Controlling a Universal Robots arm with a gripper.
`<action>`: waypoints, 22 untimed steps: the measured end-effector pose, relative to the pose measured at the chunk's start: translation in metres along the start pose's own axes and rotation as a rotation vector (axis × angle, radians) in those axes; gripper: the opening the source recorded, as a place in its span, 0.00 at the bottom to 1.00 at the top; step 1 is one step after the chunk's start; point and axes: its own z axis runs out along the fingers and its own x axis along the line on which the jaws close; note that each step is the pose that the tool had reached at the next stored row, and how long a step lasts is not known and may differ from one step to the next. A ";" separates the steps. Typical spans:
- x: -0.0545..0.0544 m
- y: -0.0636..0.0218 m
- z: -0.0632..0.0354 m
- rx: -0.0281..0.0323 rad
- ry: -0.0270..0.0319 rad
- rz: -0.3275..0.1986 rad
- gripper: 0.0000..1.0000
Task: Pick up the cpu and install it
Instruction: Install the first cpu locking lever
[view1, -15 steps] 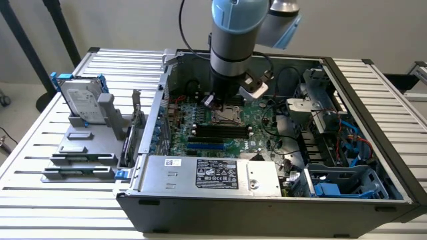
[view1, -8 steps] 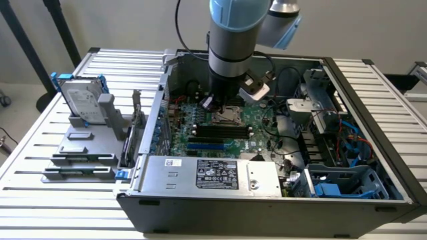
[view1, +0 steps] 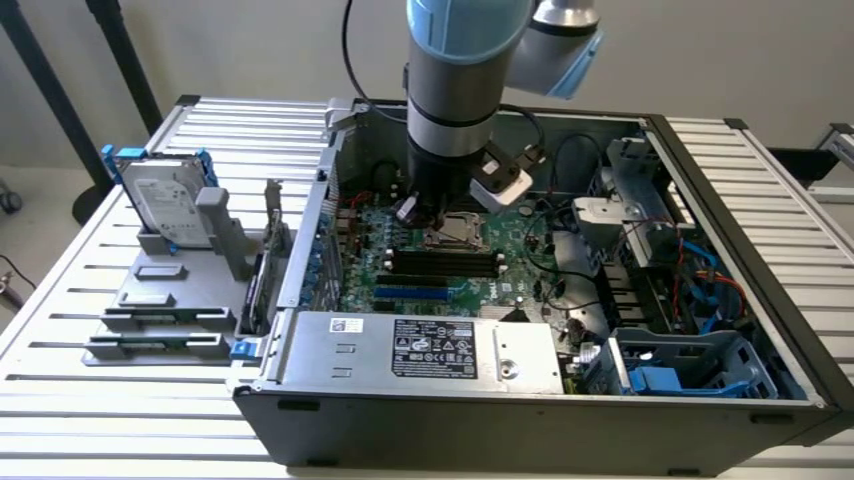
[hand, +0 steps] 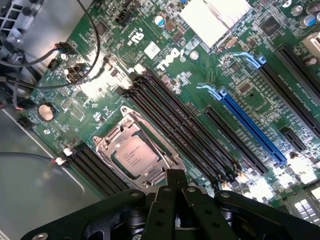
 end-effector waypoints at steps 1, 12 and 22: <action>-0.001 -0.0001 0.0002 0.0007 -0.0007 0.000 0.11; -0.011 -0.0027 0.0172 0.0022 -0.0022 -0.001 0.11; -0.013 -0.0068 0.0332 0.0054 0.0008 -0.002 0.11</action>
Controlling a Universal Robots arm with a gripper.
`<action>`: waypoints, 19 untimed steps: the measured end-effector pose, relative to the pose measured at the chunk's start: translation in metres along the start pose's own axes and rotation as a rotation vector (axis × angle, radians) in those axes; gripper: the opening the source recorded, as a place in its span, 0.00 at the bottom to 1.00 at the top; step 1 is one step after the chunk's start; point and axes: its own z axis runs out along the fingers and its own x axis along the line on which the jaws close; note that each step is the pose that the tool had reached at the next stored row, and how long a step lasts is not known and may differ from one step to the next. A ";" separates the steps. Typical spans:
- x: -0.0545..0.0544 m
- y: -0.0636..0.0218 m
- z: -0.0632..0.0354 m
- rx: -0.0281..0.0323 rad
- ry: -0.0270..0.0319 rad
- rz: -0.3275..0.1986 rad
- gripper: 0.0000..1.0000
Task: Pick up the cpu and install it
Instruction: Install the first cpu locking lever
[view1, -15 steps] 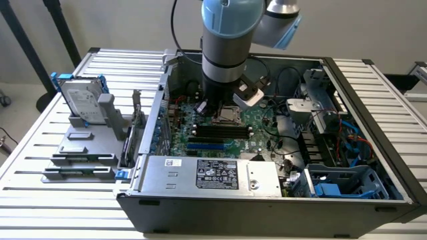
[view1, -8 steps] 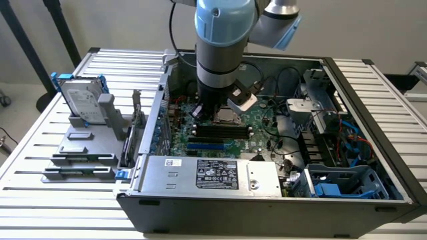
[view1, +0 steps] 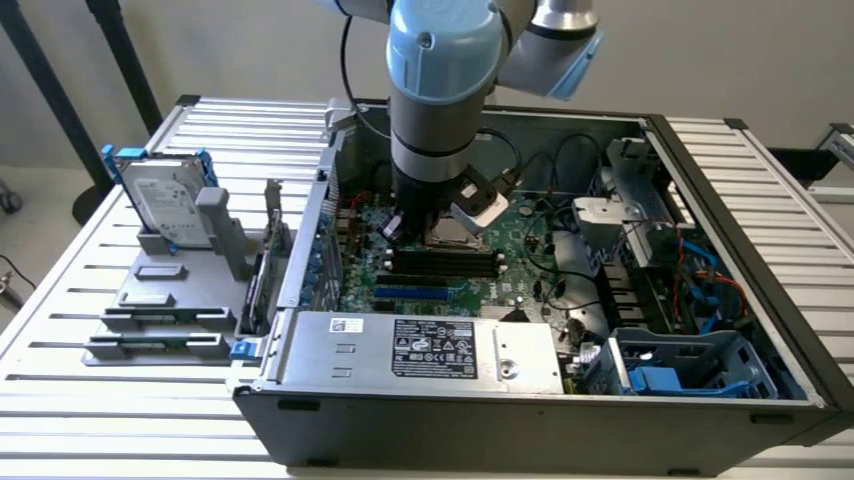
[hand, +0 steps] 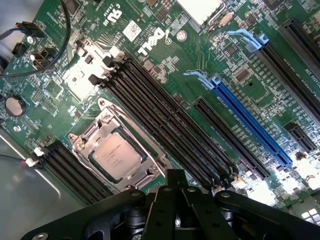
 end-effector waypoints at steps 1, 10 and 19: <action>0.000 -0.0004 0.0012 0.0008 0.0007 0.000 0.11; -0.001 -0.0013 0.0093 0.0087 0.0054 -0.010 0.11; -0.002 -0.0016 0.0165 0.0119 0.0076 -0.022 0.11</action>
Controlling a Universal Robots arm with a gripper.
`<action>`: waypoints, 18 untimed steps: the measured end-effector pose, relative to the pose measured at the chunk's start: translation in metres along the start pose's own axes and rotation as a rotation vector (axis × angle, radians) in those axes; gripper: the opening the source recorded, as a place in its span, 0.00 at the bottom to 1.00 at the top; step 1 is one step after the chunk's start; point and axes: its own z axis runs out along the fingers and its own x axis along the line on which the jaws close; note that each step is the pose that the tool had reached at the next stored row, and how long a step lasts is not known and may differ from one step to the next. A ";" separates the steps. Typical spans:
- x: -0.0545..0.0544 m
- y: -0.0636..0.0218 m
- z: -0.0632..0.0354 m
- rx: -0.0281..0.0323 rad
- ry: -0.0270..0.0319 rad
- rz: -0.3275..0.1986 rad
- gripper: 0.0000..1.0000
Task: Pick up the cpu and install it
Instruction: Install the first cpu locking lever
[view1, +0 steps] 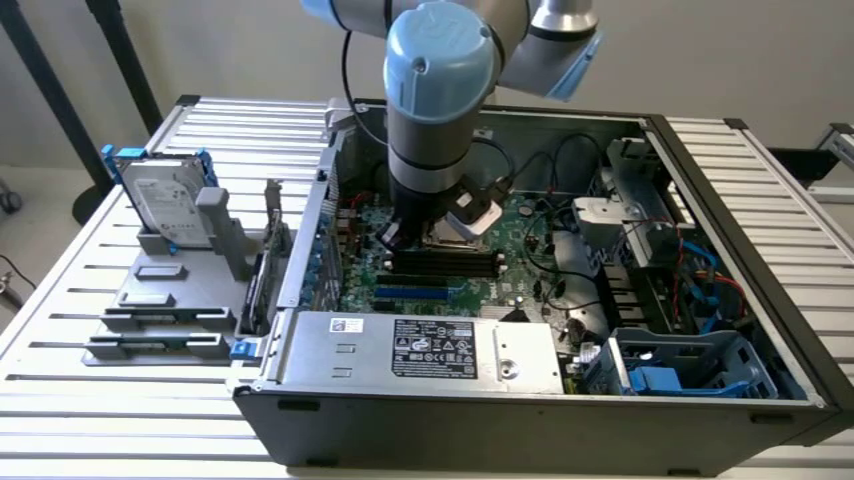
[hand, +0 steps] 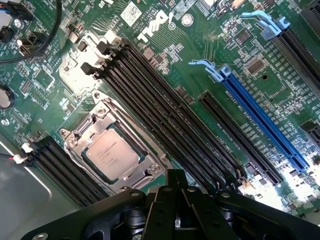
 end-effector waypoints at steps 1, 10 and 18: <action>0.000 -0.0002 0.0006 0.0001 0.0000 0.000 0.11; -0.001 -0.0009 0.0067 0.0011 0.0019 -0.001 0.11; -0.001 -0.0010 0.0087 -0.0004 0.0005 -0.001 0.11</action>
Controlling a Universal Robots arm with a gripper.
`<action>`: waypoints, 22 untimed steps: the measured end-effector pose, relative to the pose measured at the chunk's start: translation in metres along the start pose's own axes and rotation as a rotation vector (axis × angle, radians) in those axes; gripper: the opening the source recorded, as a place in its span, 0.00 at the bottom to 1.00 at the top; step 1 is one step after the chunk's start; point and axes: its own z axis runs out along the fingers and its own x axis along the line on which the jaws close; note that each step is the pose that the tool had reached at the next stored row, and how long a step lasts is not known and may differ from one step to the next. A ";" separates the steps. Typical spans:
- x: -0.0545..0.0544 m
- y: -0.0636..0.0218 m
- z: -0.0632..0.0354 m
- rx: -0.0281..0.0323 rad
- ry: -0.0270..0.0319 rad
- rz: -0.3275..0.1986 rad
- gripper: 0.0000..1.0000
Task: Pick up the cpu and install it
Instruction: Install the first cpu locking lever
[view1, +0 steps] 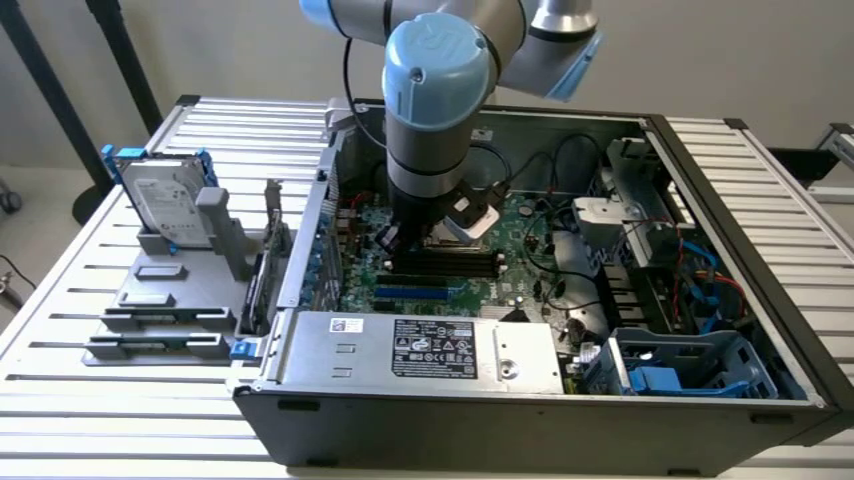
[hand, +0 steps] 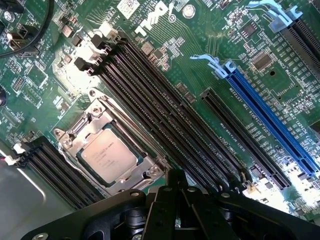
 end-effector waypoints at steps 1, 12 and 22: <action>0.000 -0.0001 -0.0004 -0.0001 -0.0002 0.000 0.11; 0.022 -0.0213 -0.0157 0.0000 -0.0008 -0.001 0.11; 0.036 -0.0354 -0.0180 0.0126 -0.0243 -0.052 0.11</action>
